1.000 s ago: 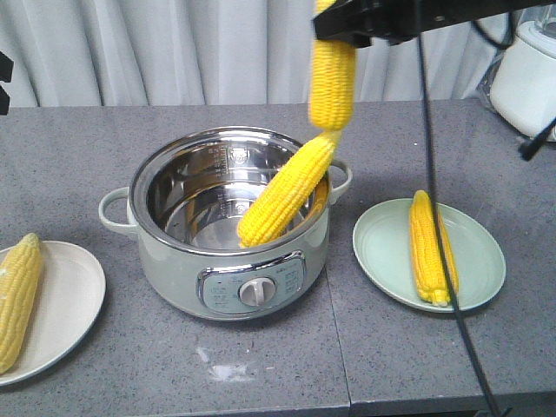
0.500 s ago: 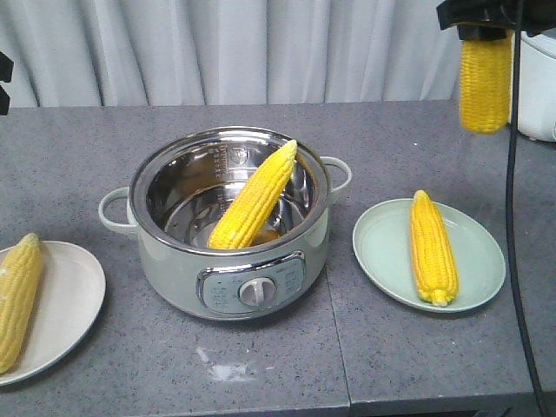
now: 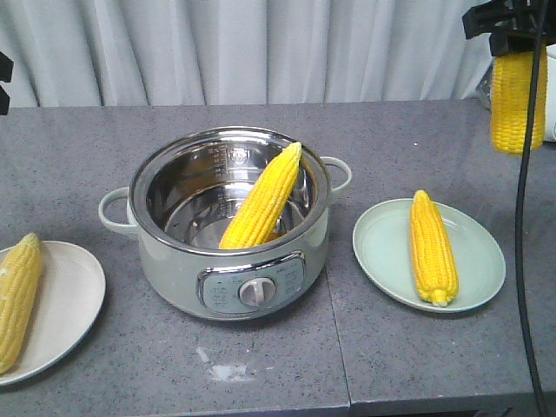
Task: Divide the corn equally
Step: 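Lift the corn cob out of the pot and raise it high, then reach the left gripper down into the pot toward the leaning cob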
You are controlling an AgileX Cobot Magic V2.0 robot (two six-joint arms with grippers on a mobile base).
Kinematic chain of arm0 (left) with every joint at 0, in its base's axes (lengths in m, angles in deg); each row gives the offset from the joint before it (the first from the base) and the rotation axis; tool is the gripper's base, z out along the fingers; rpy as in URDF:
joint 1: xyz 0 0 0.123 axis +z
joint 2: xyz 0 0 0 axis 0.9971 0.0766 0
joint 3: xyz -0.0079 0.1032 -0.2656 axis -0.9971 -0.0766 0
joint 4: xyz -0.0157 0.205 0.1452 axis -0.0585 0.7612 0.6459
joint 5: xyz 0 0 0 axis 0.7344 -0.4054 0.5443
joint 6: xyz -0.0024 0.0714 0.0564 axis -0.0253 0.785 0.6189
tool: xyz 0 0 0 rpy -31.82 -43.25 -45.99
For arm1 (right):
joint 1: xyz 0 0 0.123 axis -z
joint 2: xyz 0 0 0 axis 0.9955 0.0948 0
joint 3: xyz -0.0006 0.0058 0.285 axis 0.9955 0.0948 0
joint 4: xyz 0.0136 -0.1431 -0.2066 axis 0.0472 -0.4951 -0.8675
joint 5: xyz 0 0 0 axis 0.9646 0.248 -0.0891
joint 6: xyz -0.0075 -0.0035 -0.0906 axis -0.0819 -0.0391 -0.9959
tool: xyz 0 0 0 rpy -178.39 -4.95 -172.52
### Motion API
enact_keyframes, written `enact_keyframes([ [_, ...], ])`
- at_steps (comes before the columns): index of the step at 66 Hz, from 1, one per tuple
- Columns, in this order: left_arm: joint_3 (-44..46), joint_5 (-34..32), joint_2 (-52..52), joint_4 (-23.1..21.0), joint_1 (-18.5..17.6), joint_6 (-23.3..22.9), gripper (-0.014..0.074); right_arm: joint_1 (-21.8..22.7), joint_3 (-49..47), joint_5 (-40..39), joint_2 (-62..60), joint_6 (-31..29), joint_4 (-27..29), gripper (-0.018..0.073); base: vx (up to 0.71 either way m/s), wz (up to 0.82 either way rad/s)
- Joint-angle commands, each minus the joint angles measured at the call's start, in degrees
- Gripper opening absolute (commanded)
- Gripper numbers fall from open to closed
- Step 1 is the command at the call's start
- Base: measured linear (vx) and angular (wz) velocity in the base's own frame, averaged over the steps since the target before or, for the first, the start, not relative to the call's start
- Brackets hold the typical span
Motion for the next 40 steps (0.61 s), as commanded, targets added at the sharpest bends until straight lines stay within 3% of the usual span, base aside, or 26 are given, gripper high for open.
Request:
enact_keyframes([
  [1,1.5,-2.6,-2.0,-0.9,0.1,-0.1,0.043,0.4,-1.7,-1.9,-2.3,0.1,-1.3,0.0187,0.0,0.0],
  [40,1.5,-2.6,-2.0,-0.9,0.1,-0.1,0.043,0.4,-1.7,-1.8,-2.3,0.1,-1.2,0.0187,0.0,0.0],
])
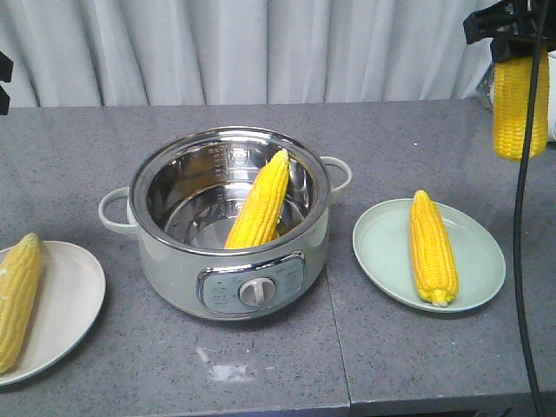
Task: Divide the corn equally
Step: 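Reach the left gripper down into the pot toward the leaning cob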
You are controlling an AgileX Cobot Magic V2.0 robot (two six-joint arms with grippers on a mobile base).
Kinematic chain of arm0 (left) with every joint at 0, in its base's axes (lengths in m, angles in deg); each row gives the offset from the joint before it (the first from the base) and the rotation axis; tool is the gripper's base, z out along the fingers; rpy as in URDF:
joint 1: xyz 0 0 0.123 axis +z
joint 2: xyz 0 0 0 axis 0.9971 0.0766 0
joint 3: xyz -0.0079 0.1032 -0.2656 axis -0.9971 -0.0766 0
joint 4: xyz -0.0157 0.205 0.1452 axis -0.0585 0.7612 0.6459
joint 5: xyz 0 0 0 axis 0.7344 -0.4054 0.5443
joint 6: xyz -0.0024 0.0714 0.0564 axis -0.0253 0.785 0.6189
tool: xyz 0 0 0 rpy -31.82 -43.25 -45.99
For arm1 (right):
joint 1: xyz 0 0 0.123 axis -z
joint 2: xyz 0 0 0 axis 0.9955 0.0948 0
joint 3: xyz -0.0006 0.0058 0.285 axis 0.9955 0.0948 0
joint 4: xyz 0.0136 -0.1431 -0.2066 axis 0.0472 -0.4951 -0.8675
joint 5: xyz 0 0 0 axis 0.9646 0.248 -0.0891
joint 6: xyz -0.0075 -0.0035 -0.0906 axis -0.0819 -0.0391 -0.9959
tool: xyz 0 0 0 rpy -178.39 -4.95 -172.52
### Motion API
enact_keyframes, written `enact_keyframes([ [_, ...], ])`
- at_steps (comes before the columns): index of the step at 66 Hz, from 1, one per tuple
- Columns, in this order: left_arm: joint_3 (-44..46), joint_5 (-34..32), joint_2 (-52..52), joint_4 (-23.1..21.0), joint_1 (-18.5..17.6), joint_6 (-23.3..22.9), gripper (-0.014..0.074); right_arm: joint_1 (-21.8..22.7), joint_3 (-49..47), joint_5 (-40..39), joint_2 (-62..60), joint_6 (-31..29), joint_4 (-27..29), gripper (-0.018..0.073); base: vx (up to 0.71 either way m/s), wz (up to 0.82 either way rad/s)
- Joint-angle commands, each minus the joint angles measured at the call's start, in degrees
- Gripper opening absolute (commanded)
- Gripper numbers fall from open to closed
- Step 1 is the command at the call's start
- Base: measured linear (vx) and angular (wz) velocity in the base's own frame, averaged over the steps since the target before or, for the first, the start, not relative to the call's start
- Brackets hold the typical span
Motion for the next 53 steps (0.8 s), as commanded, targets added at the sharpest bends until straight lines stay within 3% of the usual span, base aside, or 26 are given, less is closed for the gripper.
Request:
enact_keyframes([
  [1,1.5,-2.6,-2.0,-0.9,0.1,-0.1,0.043,0.4,-1.7,-3.0,-2.3,0.1,-1.2,0.0187,0.0,0.0],
  [33,1.5,-5.0,-1.9,-1.8,0.1,-1.3,0.043,0.4,-1.7,-3.1,-2.3,0.1,-1.2,0.0187,0.0,0.0],
  [40,1.5,-5.0,-1.9,-8.6,0.0,1.0,0.043,0.4,-1.7,-3.1,-2.3,0.1,-1.2,0.0187,0.0,0.0],
  [46,1.5,-4.3,-1.9,-17.2,-0.5,7.7,0.043,0.4,-1.7,-3.1,-2.3,0.1,-1.2,0.0187,0.0,0.0],
  [53,1.5,-3.9,-1.9,-23.6,-2.3,13.9,0.043,0.4,-1.7,-3.1,-2.3,0.1,-1.1,0.0187,0.0,0.0],
])
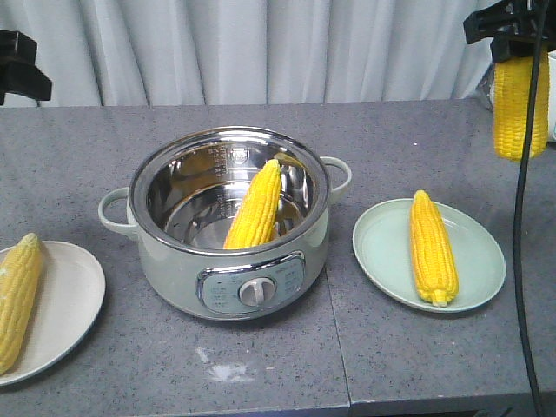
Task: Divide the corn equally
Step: 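Reach the left gripper down into the pot toward the leaning cob, then close the left gripper on the leaning corn cob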
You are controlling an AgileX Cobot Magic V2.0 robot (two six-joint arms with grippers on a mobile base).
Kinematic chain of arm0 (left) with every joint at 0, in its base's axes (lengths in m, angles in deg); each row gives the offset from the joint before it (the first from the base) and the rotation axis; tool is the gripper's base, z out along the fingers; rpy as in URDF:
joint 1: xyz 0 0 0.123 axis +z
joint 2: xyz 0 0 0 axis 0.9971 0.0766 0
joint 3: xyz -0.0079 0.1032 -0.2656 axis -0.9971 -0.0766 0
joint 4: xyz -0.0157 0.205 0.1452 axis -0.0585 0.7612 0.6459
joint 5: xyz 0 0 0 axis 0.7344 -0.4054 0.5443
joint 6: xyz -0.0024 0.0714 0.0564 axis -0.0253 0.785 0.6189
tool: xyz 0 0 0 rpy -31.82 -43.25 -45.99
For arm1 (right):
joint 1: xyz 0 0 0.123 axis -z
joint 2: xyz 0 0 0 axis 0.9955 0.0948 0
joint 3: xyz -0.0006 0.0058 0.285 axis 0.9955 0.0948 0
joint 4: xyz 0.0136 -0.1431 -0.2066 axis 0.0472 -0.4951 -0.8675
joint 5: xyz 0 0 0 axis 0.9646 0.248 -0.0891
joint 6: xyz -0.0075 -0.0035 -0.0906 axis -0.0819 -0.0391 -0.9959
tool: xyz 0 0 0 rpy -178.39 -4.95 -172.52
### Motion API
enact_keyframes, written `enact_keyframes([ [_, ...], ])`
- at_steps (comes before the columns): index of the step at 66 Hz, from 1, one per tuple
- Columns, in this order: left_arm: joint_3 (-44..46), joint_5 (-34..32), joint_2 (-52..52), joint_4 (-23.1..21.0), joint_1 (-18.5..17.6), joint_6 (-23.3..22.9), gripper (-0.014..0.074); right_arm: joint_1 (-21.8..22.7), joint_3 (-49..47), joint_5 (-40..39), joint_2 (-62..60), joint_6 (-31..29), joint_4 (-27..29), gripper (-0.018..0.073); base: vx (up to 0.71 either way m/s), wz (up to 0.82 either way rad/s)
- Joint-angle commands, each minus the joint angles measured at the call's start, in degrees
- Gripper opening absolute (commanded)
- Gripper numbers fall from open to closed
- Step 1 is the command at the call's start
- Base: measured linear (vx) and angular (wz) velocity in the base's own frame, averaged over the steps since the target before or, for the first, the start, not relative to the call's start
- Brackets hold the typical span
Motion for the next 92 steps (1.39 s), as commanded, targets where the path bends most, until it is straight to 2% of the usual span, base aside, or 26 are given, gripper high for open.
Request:
enact_keyframes([
  [1,1.5,-2.5,-1.9,-7.7,-2.0,5.0,0.043,0.4,-1.7,-3.1,-2.3,0.1,-1.1,0.0187,0.0,0.0],
  [5,1.5,-3.3,-1.9,-8.8,-3.6,6.2,0.043,0.4,-1.7,-3.1,-2.3,0.1,-1.1,0.0187,0.0,0.0],
  [14,1.7,-4.5,-0.8,-8.3,-7.9,6.3,0.043,0.4,-1.7,-3.1,-2.3,0.1,-1.1,0.0187,0.0,0.0],
  [41,13.1,0.1,14.1,-7.9,-21.0,4.1,0.0443,0.4,-1.7,-3.0,-2.3,0.1,-1.1,0.0187,0.0,0.0],
  [48,17.4,2.8,18.8,-5.0,-23.5,3.5,0.0482,0.4,-1.7,-3.0,-2.3,0.1,-1.1,0.0187,0.0,0.0],
  [59,20.7,3.3,23.1,2.1,-26.0,-0.8,0.0552,0.4,-1.7,-3.0,-2.3,0.1,-1.1,0.0187,0.0,0.0],
  [62,20.9,3.3,23.7,2.9,-26.4,-1.6,0.0561,0.4,-1.7,-3.0,-2.3,0.1,-1.1,0.0187,0.0,0.0],
  [75,20.9,3.3,25.3,3.6,-27.5,-4.9,0.0568,0.4,-1.7,-3.0,-2.3,0.1,-1.1,0.0187,0.0,0.0],
  [92,20.9,3.3,25.6,4.5,-29.3,-4.9,0.0568,0.4,-1.7,-3.1,-2.3,0.1,-1.1,0.0187,0.0,0.0],
])
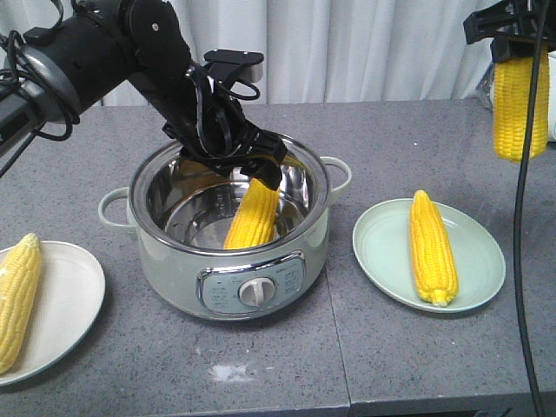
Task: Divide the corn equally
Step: 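Close the left gripper on the leaning corn cob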
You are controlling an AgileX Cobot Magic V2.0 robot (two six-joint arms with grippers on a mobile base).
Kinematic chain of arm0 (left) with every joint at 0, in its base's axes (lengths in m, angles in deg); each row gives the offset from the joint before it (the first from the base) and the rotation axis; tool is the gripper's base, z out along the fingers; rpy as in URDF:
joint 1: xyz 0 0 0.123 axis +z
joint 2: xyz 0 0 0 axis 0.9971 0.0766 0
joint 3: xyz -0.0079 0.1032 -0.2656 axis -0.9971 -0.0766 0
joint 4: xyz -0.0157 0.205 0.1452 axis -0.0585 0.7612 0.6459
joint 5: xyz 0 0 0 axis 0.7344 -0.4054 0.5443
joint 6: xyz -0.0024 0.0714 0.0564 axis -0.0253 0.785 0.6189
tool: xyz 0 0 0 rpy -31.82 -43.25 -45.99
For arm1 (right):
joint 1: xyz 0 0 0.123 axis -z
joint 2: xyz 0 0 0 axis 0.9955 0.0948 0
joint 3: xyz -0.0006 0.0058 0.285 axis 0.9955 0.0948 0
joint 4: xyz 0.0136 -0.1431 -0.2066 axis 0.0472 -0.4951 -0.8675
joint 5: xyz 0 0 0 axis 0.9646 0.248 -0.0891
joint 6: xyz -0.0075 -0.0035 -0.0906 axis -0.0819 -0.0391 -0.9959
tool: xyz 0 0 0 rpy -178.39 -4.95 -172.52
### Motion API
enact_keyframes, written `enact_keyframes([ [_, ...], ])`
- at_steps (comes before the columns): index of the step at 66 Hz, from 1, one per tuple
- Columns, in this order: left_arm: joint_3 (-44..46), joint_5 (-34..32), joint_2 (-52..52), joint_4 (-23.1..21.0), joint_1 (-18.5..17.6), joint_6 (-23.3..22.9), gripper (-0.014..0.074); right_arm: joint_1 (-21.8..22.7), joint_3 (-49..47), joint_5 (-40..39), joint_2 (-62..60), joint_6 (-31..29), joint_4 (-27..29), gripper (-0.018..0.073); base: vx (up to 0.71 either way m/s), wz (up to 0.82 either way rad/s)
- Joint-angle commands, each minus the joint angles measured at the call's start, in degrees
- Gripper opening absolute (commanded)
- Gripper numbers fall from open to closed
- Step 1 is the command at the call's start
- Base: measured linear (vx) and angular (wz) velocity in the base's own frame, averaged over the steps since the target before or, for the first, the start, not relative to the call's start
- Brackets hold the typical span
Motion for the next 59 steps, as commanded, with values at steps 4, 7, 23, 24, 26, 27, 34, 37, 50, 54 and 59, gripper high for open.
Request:
enact_keyframes([
  [4,1.9,-0.4,-2.8,1.7,-1.5,-0.8,0.0568,0.4,-1.7,-3.2,-2.3,0.1,-1.1,0.0187,0.0,0.0],
  [7,1.8,-0.4,-2.6,3.3,-1.7,-1.3,0.0568,0.4,-1.7,-3.2,-2.3,0.1,-1.1,0.0187,0.0,0.0],
  [23,-2.3,-0.4,-2.6,3.7,-1.7,-3.2,0.0568,0.4,-1.7,-3.2,-2.3,0.1,-1.1,0.0187,0.0,0.0],
  [24,-2.5,-0.4,-2.6,3.4,-1.7,-3.2,0.0568,0.4,-1.7,-3.2,-2.3,0.1,-1.1,0.0187,0.0,0.0],
  [26,-3.0,-0.4,-2.6,2.9,-1.7,-3.2,0.0568,0.4,-1.7,-3.2,-2.3,0.1,-1.1,0.0187,0.0,0.0],
  [27,-3.3,-0.4,-2.6,2.8,-1.7,-3.2,0.0568,0.4,-1.7,-3.2,-2.3,0.1,-1.1,0.0187,0.0,0.0],
  [34,-3.8,-0.4,-2.6,2.6,-1.7,-3.3,0.0568,0.4,-1.7,-3.2,-2.3,0.1,-1.1,0.0187,0.0,0.0],
  [37,-3.8,-0.4,-2.6,1.9,-1.7,-3.3,0.0568,0.4,-1.7,-3.2,-2.3,0.1,-1.1,0.0187,0.0,0.0],
  [50,-3.8,-0.4,-2.1,0.7,-1.7,-3.7,0.0568,0.4,-1.7,-3.2,-2.3,0.1,-1.1,0.0187,0.0,0.0],
  [54,-3.8,-0.4,-1.5,0.1,-1.7,-3.8,0.0568,0.4,-1.7,-3.2,-2.3,0.1,-1.1,0.0187,0.0,0.0],
  [59,-3.8,-0.4,-0.8,-1.1,-1.9,-3.8,0.0568,0.4,-1.7,-3.2,-2.3,0.1,-1.1,0.0187,0.0,0.0],
])
